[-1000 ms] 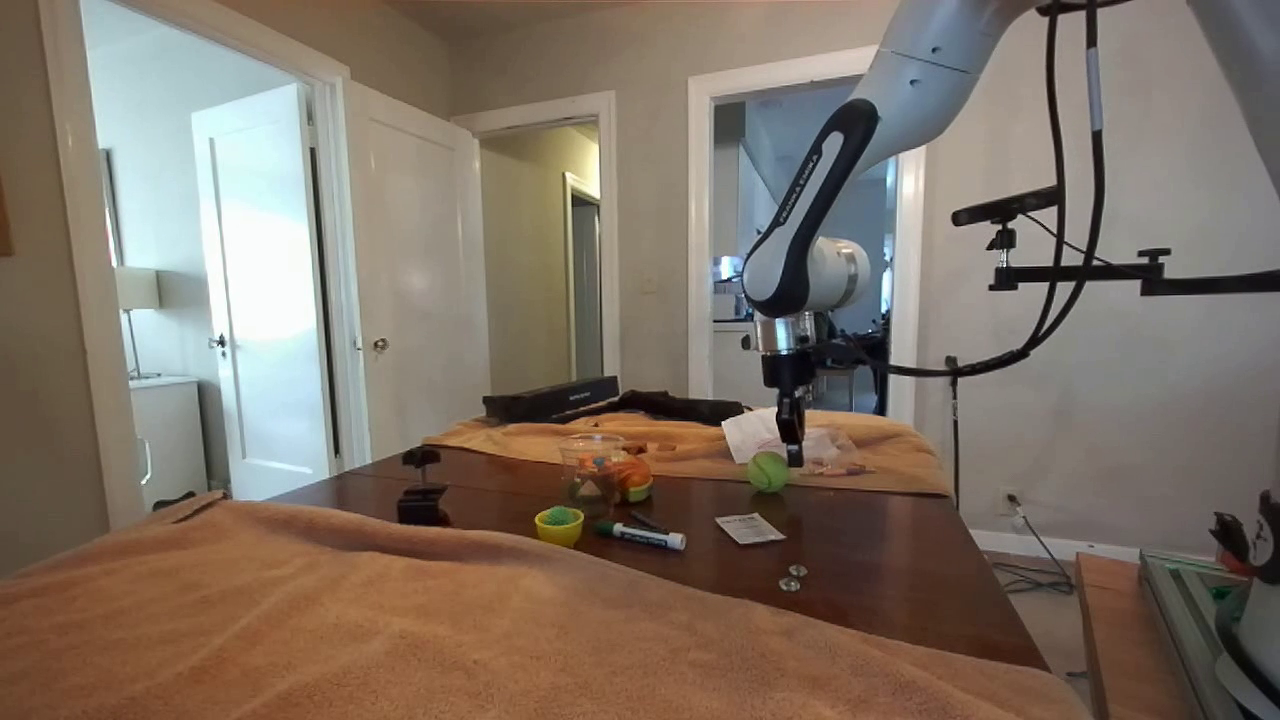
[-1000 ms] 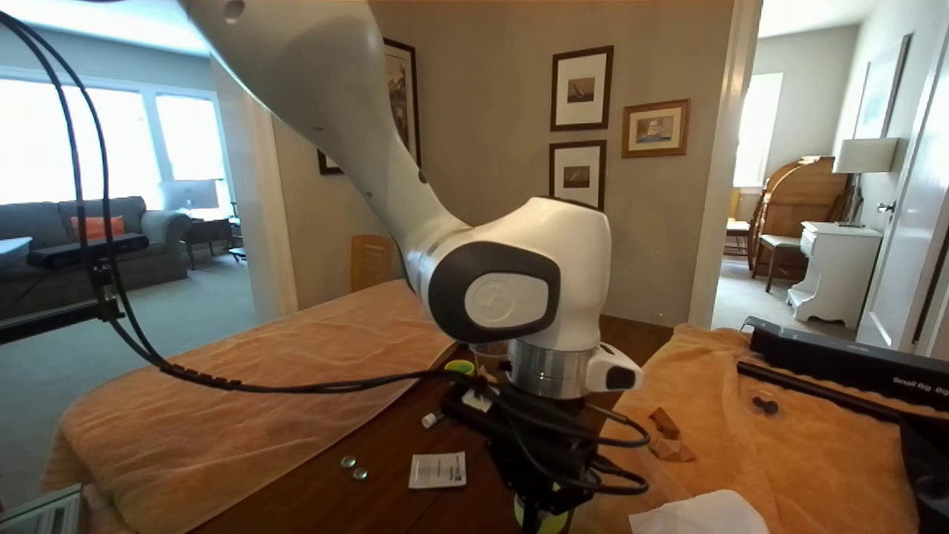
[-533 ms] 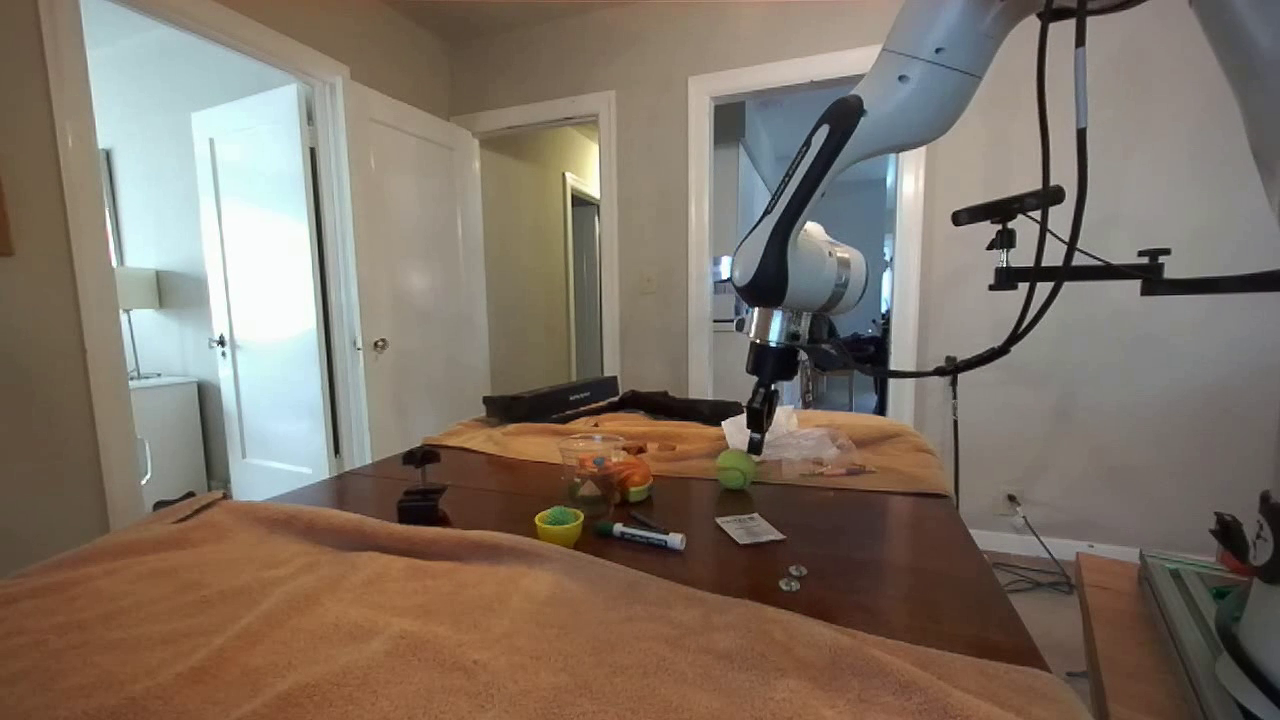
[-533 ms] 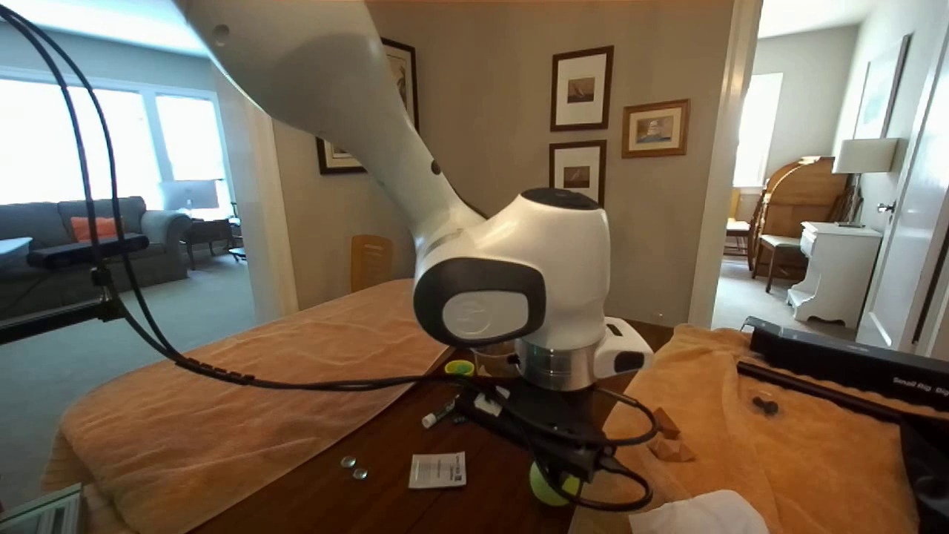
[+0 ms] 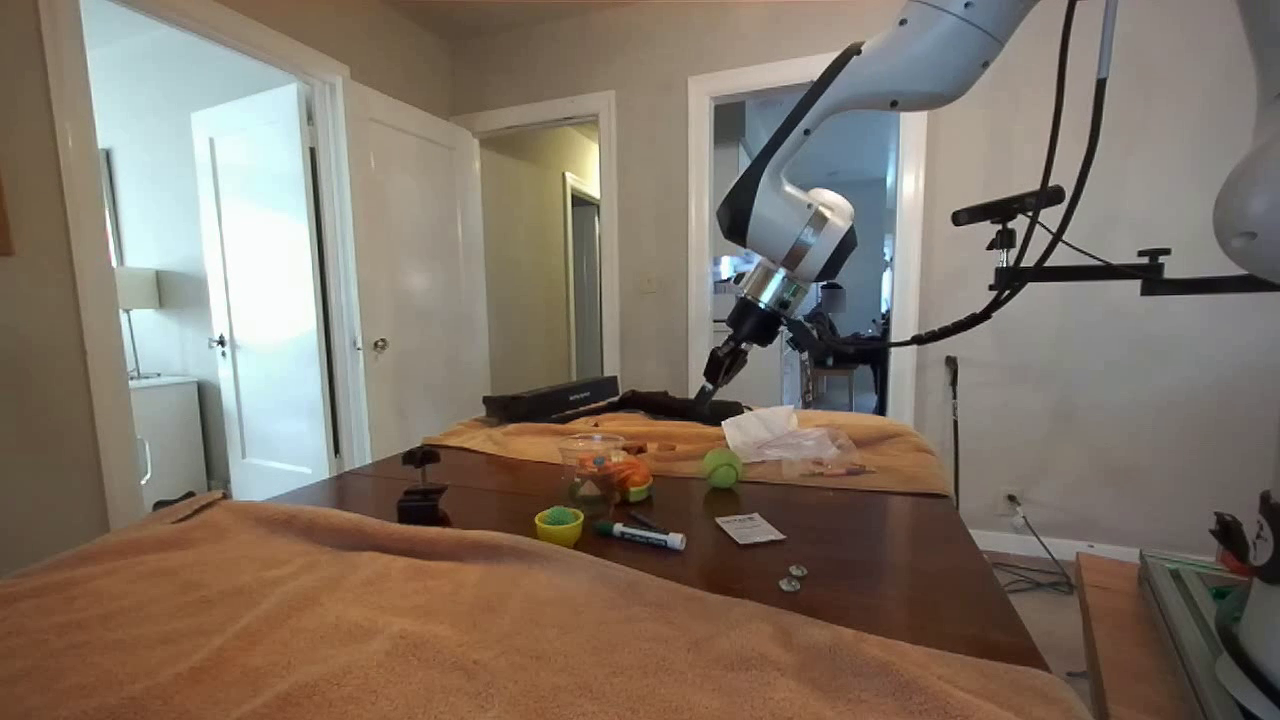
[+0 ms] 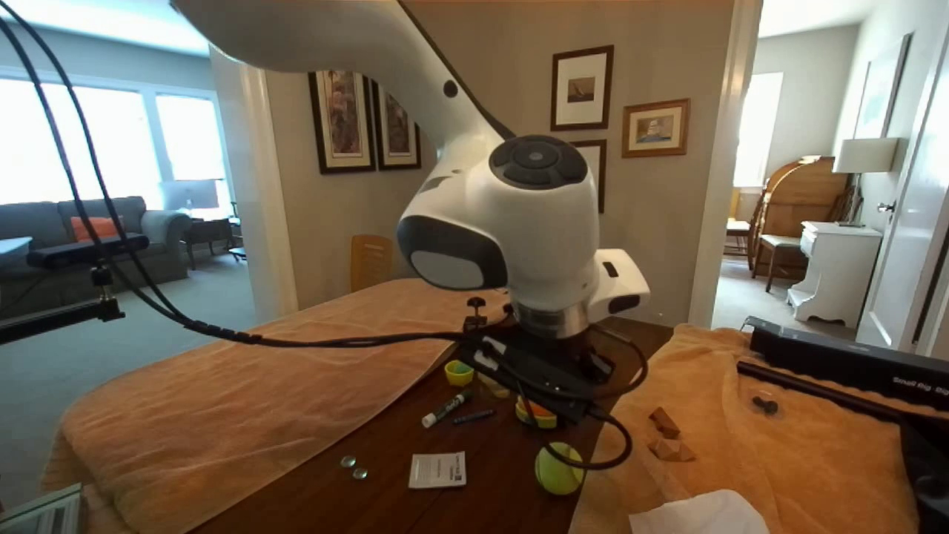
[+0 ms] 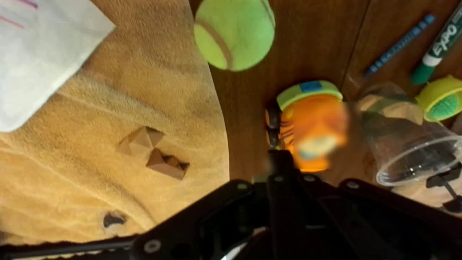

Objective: Move the ball to the left

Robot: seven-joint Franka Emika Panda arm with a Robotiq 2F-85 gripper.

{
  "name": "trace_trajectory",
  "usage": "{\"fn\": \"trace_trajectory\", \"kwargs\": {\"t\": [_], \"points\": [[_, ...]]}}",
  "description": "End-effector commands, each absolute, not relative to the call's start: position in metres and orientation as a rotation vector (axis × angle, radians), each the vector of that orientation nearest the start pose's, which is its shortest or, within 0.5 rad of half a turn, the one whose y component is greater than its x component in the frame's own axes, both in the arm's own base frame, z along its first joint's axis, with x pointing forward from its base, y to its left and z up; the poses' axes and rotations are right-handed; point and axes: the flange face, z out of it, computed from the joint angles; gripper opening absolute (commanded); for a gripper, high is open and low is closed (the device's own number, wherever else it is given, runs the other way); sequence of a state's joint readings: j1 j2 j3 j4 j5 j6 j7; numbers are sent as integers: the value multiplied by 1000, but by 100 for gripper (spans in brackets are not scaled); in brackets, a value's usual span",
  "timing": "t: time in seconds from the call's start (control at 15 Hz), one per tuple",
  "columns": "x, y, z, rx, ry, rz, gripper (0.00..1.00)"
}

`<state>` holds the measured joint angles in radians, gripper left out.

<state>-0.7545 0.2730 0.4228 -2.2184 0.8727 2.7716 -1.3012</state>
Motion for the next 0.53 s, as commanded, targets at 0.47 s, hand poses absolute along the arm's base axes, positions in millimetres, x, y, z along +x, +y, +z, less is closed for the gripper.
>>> {"fn": "trace_trajectory", "kwargs": {"t": [0.47], "points": [[450,-218,257,-3018,-356,-362,0]]}}
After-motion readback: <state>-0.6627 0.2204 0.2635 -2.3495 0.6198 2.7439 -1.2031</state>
